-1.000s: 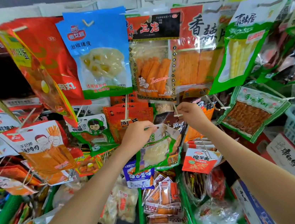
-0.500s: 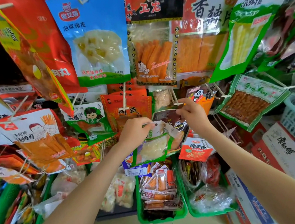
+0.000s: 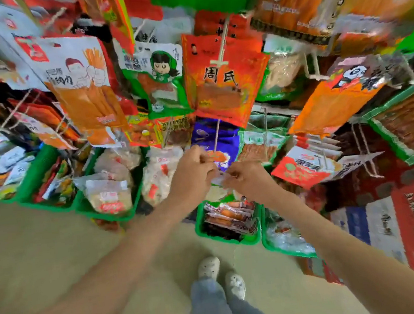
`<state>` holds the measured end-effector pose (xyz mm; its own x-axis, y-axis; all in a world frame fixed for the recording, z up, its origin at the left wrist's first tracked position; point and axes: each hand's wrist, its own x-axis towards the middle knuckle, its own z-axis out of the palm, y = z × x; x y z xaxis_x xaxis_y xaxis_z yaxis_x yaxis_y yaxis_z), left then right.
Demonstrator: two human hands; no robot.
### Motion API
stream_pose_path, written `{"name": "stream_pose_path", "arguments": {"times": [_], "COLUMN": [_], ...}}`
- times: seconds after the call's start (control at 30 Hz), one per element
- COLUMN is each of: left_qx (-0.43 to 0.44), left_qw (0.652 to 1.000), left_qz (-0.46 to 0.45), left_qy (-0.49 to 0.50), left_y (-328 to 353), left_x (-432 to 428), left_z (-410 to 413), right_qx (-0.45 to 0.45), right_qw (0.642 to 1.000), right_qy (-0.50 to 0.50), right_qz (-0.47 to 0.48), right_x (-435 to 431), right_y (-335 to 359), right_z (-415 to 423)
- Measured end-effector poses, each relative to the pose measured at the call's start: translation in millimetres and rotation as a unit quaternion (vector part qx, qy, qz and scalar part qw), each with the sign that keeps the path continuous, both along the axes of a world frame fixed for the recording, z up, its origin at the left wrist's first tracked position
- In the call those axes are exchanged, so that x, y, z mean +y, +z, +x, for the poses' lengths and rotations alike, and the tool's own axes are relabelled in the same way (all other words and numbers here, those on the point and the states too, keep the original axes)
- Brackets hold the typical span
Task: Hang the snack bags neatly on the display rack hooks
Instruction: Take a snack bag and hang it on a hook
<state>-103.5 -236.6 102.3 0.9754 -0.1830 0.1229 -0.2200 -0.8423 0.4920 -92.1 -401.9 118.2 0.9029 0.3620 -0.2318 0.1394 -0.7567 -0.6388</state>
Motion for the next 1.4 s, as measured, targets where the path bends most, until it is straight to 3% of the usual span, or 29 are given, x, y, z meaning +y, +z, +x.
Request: {"name": "stream_pose_path", "arguments": {"times": [0.1,0.2,0.3,0.37,0.4,0.43,0.53,0.6,0.7,0.87,0.97,1.2,1.4], "left_qx": [-0.024,0.105,0.225,0.253,0.251,0.262,0.314,0.336,0.364,0.398,0.432,0.221,0.297], "left_qw": [0.998,0.99,0.971,0.96,0.957,0.955,0.945,0.934,0.918,0.896,0.885,0.956,0.933], "left_qz": [0.053,0.088,0.055,0.018,0.014,0.021,0.043,0.106,0.134,0.188,0.163,0.137,0.102], "left_qy": [0.035,0.03,0.064,0.123,0.145,0.138,0.081,0.057,0.08,0.066,0.064,0.138,0.178], "left_y": [-37.4,-78.5,-134.5,-175.3,-199.9,-225.5,-299.9,-346.9,-412.0,-525.0,-580.6,-611.5,-519.2], "left_x": [28.5,58.5,81.9,96.9,103.5,109.7,124.7,133.5,144.9,151.1,150.0,143.9,140.2], "left_z": [-24.7,-43.6,-56.4,-62.4,-64.8,-67.6,-72.0,-73.9,-71.9,-68.2,-65.6,-79.0,-75.2], "right_qx": [-0.006,0.011,-0.008,0.02,-0.013,0.024,0.096,0.127,0.147,0.137,0.128,0.112,0.134], "right_qw": [0.997,0.989,0.971,0.954,0.945,0.941,0.941,0.942,0.942,0.938,0.927,0.932,0.947], "right_qy": [0.064,0.117,0.175,0.22,0.233,0.245,0.238,0.225,0.223,0.232,0.248,0.183,0.157], "right_qz": [-0.039,-0.091,-0.165,-0.202,-0.228,-0.231,-0.222,-0.213,-0.201,-0.218,-0.249,-0.292,-0.248], "right_x": [28.4,64.7,98.6,118.9,125.7,132.1,146.4,155.1,171.4,183.6,188.1,202.7,205.2], "right_y": [-48.7,-96.9,-148.5,-180.6,-204.9,-227.8,-306.3,-358.9,-433.3,-540.2,-587.0,-613.3,-519.7], "right_z": [-2.9,-7.5,-15.7,-19.1,-22.7,-26.7,-35.6,-39.2,-40.1,-41.7,-44.5,-35.9,-30.0]}}
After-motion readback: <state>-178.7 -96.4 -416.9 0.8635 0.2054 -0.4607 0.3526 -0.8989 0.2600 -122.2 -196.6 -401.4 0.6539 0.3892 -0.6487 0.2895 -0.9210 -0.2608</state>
